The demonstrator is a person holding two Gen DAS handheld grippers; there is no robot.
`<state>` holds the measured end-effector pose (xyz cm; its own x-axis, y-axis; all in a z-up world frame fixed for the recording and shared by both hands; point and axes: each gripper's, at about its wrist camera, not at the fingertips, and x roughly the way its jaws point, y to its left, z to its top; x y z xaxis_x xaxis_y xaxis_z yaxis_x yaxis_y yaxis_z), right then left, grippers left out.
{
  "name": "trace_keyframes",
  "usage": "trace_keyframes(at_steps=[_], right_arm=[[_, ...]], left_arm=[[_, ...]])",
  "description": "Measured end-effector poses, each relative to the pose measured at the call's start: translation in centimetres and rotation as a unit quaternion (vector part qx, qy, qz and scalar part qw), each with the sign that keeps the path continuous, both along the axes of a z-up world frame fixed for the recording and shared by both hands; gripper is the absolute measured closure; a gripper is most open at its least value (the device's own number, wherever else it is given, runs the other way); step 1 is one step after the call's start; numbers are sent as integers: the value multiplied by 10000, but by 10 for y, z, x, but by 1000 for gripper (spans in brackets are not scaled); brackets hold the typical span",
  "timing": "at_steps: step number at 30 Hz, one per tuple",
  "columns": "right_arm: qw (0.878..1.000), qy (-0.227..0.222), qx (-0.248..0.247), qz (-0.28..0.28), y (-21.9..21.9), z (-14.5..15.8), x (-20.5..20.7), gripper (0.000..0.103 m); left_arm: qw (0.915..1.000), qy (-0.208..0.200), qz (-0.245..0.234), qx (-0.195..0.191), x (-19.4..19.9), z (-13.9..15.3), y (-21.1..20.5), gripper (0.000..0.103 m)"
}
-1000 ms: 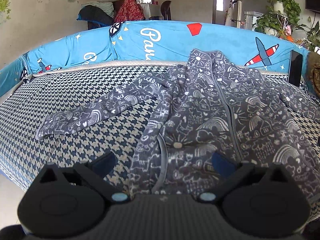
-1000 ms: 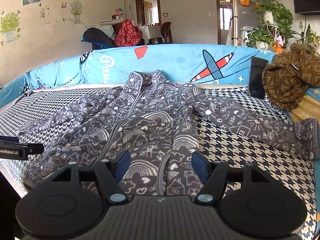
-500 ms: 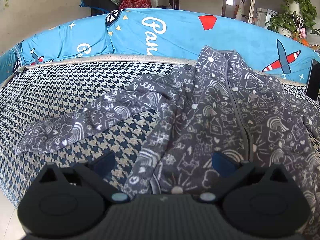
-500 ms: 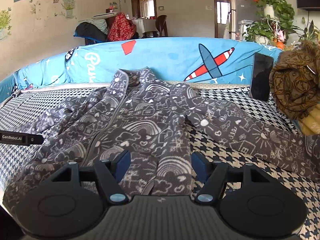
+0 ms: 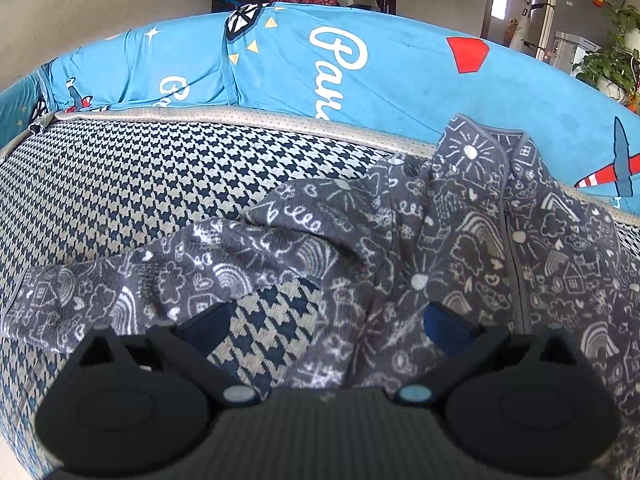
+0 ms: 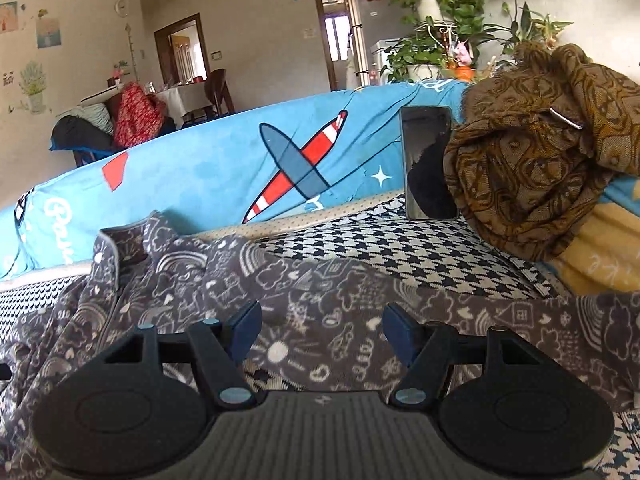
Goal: Fold clothes
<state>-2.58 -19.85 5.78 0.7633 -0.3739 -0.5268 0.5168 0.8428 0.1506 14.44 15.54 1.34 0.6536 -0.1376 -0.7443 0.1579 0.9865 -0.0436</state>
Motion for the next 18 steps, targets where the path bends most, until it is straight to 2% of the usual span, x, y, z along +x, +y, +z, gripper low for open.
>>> trace_keyframes(at_steps=[6, 10, 18], right_arm=[[9999, -52, 20, -155, -25, -9, 26, 35], [9995, 183, -241, -68, -31, -19, 46, 35], [9984, 535, -202, -24, -48, -45, 76, 35]], left_arm=[[9998, 162, 130, -63, 29, -11, 3, 0], [9996, 250, 94, -5, 41, -14, 0, 0], [9983, 500, 205, -201, 54, -18, 7, 0]])
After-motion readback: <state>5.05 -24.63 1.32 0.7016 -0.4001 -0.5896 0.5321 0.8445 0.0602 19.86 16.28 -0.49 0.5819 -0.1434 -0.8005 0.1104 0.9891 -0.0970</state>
